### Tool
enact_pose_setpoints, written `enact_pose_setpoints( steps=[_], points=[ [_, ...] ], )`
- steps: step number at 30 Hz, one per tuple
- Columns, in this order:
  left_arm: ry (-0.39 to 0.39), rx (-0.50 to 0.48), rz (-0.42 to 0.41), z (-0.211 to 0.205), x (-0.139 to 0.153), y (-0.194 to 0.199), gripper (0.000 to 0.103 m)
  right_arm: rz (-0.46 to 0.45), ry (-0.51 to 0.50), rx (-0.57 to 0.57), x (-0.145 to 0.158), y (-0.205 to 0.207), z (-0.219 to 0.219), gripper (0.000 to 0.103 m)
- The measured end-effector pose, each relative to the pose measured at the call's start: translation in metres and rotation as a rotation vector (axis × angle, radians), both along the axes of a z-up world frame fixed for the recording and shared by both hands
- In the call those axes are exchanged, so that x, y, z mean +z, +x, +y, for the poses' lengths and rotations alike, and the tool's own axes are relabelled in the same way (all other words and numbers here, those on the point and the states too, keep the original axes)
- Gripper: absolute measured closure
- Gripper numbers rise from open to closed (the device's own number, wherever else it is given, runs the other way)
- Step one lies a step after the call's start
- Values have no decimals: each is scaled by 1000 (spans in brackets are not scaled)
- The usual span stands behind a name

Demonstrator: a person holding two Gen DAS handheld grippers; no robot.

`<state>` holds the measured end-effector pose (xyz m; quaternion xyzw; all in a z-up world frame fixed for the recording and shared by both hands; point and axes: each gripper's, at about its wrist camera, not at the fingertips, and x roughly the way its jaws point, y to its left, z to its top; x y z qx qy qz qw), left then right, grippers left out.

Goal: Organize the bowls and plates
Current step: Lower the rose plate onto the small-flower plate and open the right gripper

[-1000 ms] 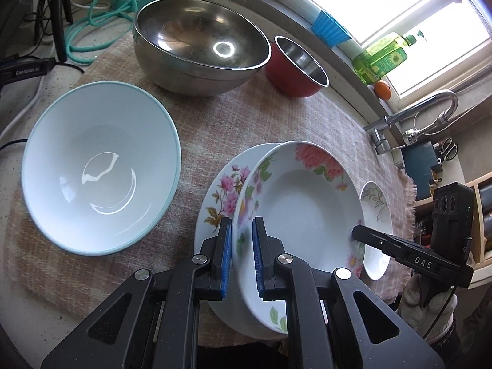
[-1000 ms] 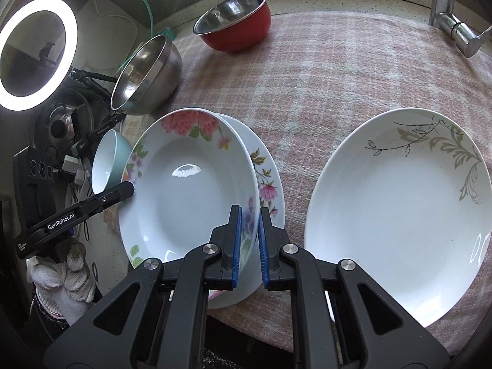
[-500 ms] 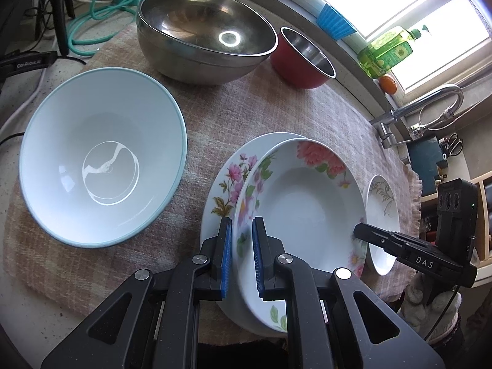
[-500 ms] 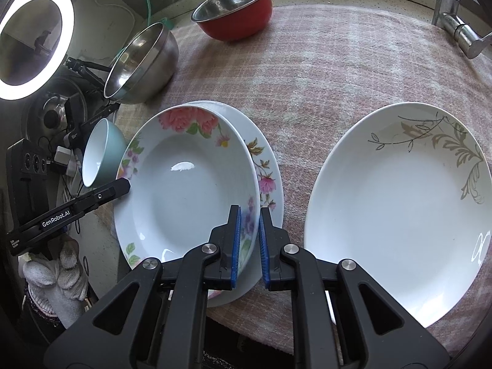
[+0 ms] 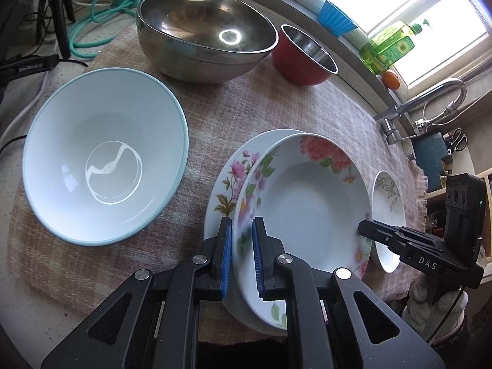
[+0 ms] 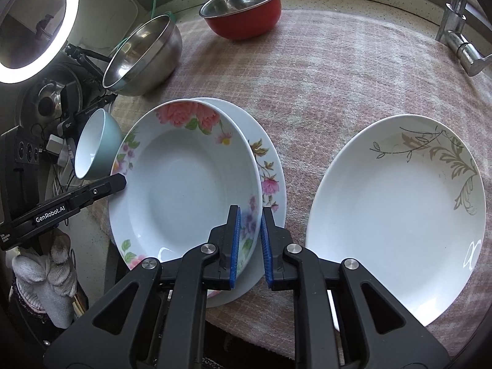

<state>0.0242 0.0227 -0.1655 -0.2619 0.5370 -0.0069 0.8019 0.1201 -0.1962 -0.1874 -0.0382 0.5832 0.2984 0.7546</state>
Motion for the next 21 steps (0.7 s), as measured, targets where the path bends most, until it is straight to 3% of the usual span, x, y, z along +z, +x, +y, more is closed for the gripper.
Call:
enact_pose_setpoints(
  steps=[16,21],
  points=[
    [16,4,-6,0,2,1,92,-50,-11,13,5,-2,-2,86],
    [24,9,-10,0,5,-1,92,-76,-1,3,13,-3,-9,77]
  ],
)
